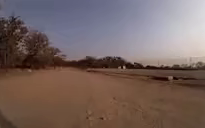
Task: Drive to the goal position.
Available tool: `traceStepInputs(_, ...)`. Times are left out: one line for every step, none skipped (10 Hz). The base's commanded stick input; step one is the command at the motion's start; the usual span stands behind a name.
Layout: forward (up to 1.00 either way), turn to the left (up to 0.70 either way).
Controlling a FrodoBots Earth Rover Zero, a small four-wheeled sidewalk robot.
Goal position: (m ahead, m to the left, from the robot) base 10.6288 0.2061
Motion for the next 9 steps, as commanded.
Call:
traceStepInputs(0.70, 0.00)
traceStepInputs(0.70, 0.00)
traceStepInputs(0.70, 0.00)
traceStepInputs(0.70, 0.00)
traceStepInputs(0.70, 0.00)
traceStepInputs(0.70, 0.00)
traceStepInputs(0.70, 0.35)
traceStepInputs(0.70, 0.35)
traceStepInputs(0.70, 0.24)
